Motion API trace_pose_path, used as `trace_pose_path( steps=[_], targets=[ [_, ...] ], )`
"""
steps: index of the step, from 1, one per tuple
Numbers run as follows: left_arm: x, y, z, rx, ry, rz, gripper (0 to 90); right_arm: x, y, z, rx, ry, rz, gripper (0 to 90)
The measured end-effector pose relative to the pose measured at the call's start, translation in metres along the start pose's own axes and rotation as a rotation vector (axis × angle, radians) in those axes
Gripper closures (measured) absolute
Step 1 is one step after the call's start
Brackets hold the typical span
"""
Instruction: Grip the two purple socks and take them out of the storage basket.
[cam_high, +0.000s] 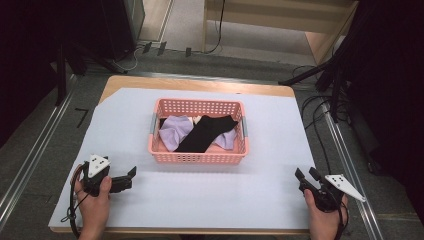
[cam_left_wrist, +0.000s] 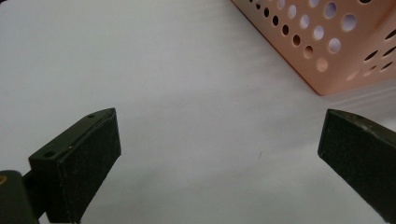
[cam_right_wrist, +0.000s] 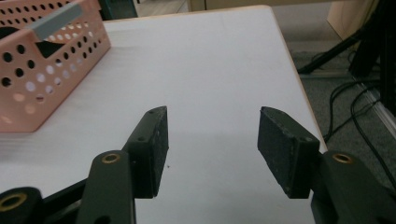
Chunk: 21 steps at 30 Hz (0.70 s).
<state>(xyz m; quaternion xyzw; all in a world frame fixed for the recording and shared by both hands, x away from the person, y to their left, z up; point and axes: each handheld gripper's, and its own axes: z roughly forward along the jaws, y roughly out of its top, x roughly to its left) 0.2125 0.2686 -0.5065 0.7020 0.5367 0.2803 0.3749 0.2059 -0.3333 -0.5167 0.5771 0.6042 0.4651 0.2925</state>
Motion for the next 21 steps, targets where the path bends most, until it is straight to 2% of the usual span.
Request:
trace_pose_path(
  steps=[6, 11, 12, 13, 21],
  targets=[
    [0.0, 0.0, 0.0, 0.0, -0.003, -0.002, 0.1, 0.034, 0.017, 0.007, -0.003, 0.065, -0.068, 43.4],
    [0.0, 0.0, 0.0, 0.003, -0.008, -0.002, 0.1, 0.057, 0.03, 0.018, -0.016, 0.115, -0.076, 44.2],
    [0.0, 0.0, 0.0, 0.003, -0.008, -0.002, 0.1, 0.057, 0.03, 0.018, -0.016, 0.115, -0.076, 44.2],
    [0.0, 0.0, 0.0, 0.003, -0.009, -0.003, 0.1, 0.067, 0.036, 0.023, -0.022, 0.132, -0.082, 44.2],
    [0.0, 0.0, 0.0, 0.006, -0.01, -0.007, 0.1, 0.104, 0.053, 0.044, -0.047, 0.19, -0.078, 45.7]
  ],
)
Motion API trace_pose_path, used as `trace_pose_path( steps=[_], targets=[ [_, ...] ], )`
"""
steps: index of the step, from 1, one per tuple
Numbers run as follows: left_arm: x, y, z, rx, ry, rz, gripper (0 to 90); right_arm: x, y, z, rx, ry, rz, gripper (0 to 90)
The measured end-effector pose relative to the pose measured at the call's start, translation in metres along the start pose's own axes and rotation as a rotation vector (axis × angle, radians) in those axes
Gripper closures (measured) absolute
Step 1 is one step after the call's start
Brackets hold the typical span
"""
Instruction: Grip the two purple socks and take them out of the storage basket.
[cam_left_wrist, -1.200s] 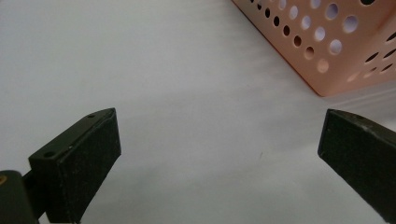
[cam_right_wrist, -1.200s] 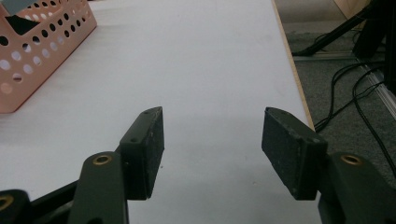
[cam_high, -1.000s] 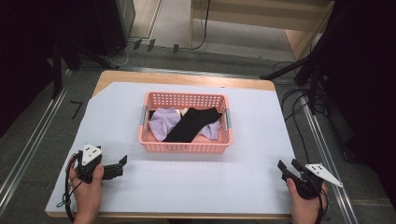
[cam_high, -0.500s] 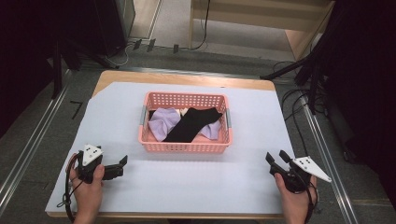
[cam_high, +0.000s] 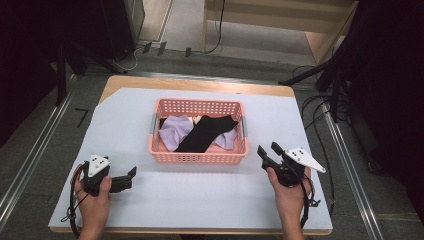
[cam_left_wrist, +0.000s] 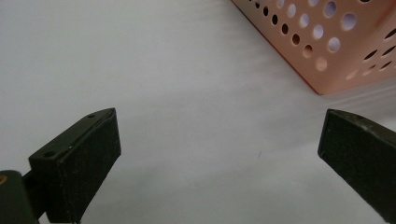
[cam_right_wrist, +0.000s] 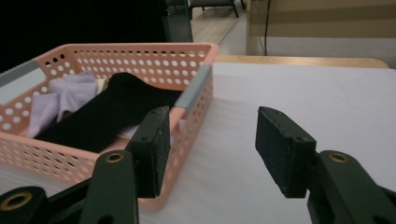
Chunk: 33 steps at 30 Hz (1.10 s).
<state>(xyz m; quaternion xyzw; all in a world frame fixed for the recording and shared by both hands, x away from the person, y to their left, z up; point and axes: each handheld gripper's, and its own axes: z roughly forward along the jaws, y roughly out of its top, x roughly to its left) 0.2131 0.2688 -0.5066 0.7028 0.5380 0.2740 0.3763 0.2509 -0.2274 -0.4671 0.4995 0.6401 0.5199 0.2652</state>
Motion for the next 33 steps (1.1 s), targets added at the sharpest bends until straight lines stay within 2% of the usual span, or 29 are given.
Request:
trace_pose_path(
  steps=[9, 15, 17, 27, 28, 31, 33],
  targets=[
    [0.0, 0.0, 0.0, 0.001, 0.0, 0.0, 0.1, 0.026, 0.018, 0.029, 0.027, 0.044, -0.035, 47.8],
    [0.0, 0.0, 0.0, 0.001, -0.001, 0.001, 0.1, 0.038, 0.027, 0.048, 0.06, 0.056, -0.036, 52.5],
    [0.0, 0.0, 0.0, 0.004, -0.003, 0.003, 0.1, 0.041, 0.029, 0.054, 0.072, 0.065, -0.018, 54.4],
    [0.0, 0.0, 0.001, 0.01, -0.001, 0.001, 0.1, 0.057, 0.042, 0.09, 0.236, 0.053, -0.053, 68.3],
    [0.0, 0.0, 0.001, 0.01, 0.0, 0.0, 0.1, 0.059, 0.043, 0.096, 0.272, 0.054, -0.054, 69.6],
    [0.001, 0.0, 0.001, 0.011, -0.003, 0.0, 0.1, 0.065, 0.042, 0.11, 0.356, 0.023, -0.084, 71.6],
    [0.001, 0.0, 0.001, 0.011, -0.003, -0.001, 0.1, 0.067, 0.041, 0.119, 0.392, -0.002, -0.095, 72.3]
  ],
)
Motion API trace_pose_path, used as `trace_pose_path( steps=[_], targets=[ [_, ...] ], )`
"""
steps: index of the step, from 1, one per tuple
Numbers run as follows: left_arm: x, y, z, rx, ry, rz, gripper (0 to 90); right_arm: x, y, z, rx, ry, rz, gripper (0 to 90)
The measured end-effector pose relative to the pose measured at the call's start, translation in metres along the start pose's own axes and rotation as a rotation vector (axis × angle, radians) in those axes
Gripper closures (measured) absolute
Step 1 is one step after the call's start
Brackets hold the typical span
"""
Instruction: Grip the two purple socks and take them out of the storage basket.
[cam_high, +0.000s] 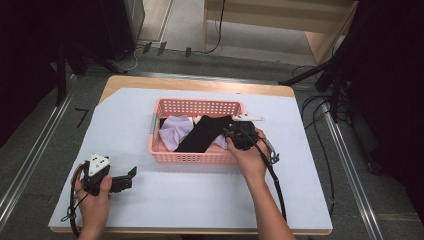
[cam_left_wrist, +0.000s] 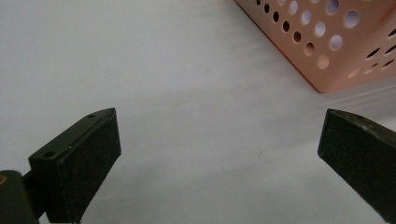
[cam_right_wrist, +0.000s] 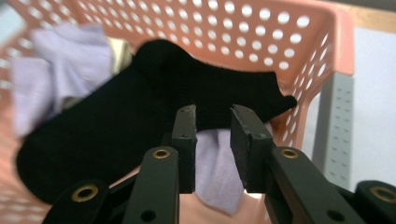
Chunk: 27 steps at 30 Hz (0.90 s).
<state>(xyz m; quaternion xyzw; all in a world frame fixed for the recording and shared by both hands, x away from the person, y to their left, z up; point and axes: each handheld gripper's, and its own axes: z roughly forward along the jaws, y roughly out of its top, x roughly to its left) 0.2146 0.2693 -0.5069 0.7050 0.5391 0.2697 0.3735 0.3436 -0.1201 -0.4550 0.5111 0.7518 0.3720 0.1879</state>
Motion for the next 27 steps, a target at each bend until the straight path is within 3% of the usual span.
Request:
trace_pose_path(
  steps=[3, 5, 11, 13, 19, 27],
  targets=[
    [0.0, 0.0, 0.0, 0.001, -0.001, 0.0, 0.1, 0.003, 0.002, 0.011, 0.059, -0.027, 0.007, 73.0],
    [0.0, 0.0, 0.0, 0.004, -0.002, -0.004, 0.1, 0.005, 0.003, 0.015, 0.07, -0.04, 0.009, 73.8],
    [0.001, 0.0, 0.001, 0.009, -0.004, -0.006, 0.1, 0.014, 0.005, 0.029, 0.133, -0.113, -0.037, 74.3],
    [0.001, 0.0, 0.001, 0.01, -0.004, -0.005, 0.1, 0.017, 0.006, 0.034, 0.181, -0.152, -0.058, 73.9],
    [0.001, 0.0, 0.001, 0.011, -0.006, -0.005, 0.1, 0.021, 0.009, 0.041, 0.264, -0.205, -0.07, 70.8],
    [0.0, 0.0, 0.001, 0.011, -0.006, 0.0, 0.1, 0.028, 0.01, 0.054, 0.444, -0.266, -0.162, 68.6]
  ],
)
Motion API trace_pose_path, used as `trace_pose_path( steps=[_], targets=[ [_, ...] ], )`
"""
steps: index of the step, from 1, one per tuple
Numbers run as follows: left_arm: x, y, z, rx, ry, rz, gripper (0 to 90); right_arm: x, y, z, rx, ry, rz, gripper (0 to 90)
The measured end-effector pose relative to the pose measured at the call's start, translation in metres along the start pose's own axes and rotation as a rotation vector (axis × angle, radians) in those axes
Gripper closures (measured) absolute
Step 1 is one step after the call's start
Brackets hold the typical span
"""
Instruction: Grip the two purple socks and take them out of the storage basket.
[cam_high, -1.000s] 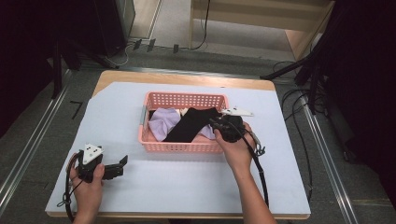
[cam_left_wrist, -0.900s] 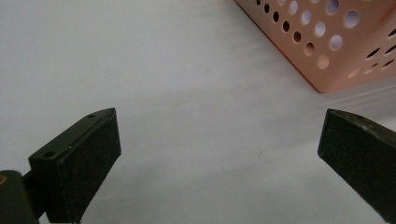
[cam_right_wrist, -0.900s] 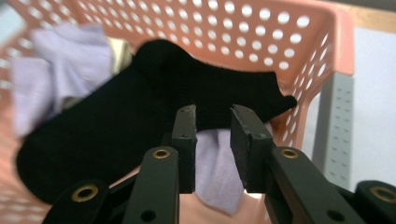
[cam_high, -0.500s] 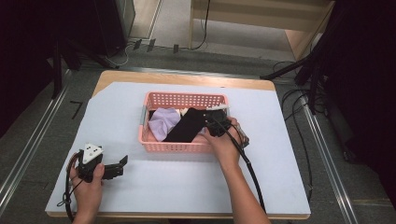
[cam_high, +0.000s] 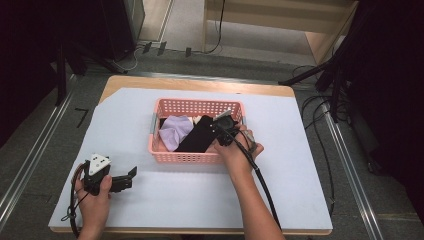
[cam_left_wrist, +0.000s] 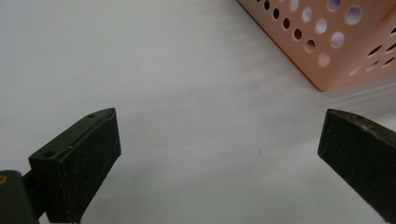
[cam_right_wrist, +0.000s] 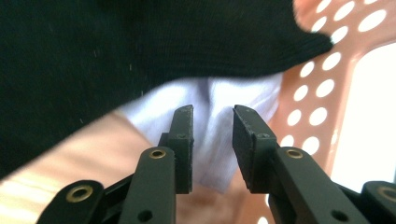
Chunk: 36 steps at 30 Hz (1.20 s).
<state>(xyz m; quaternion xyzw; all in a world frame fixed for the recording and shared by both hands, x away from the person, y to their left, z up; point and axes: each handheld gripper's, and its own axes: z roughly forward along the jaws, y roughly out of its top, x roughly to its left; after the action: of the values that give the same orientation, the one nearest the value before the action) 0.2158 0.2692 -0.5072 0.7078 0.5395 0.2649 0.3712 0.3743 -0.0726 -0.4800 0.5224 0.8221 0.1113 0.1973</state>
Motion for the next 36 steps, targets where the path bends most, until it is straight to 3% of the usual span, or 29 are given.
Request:
trace_pose_path(
  steps=[2, 6, 8, 10, 12, 20, 23, 26, 28, 36],
  targets=[
    [0.0, 0.0, 0.0, 0.002, 0.0, 0.001, 0.1, 0.002, 0.001, 0.002, 0.039, -0.007, -0.014, 70.2],
    [-0.001, 0.0, 0.0, 0.003, 0.0, 0.003, 0.1, -0.003, 0.003, 0.004, 0.069, 0.072, 0.011, 84.1],
    [-0.001, 0.0, 0.0, 0.001, 0.0, 0.002, 0.1, -0.003, 0.003, 0.003, 0.066, 0.08, 0.007, 87.6],
    [0.0, 0.0, 0.0, 0.006, 0.0, 0.004, 0.1, -0.004, 0.002, 0.002, 0.038, 0.131, 0.015, 88.3],
    [-0.001, 0.0, 0.0, 0.006, 0.001, 0.004, 0.1, -0.011, -0.002, -0.003, -0.049, 0.204, 0.065, 88.7],
    [-0.002, 0.0, 0.001, 0.009, 0.001, 0.013, 0.1, -0.027, -0.019, -0.027, -0.382, 0.349, 0.177, 89.0],
    [-0.002, 0.0, 0.001, 0.007, 0.003, 0.016, 0.1, -0.032, -0.023, -0.043, -0.506, 0.394, 0.177, 89.1],
    [-0.002, 0.0, 0.001, 0.006, 0.002, 0.017, 0.1, -0.036, -0.027, -0.061, -0.629, 0.421, 0.165, 89.1],
    [-0.002, 0.0, 0.0, 0.006, 0.002, 0.018, 0.1, -0.039, -0.03, -0.072, -0.705, 0.41, 0.171, 89.0],
    [-0.002, 0.0, 0.0, 0.009, 0.002, 0.02, 0.1, -0.049, -0.04, -0.092, -0.889, 0.391, 0.184, 89.0]
  ],
)
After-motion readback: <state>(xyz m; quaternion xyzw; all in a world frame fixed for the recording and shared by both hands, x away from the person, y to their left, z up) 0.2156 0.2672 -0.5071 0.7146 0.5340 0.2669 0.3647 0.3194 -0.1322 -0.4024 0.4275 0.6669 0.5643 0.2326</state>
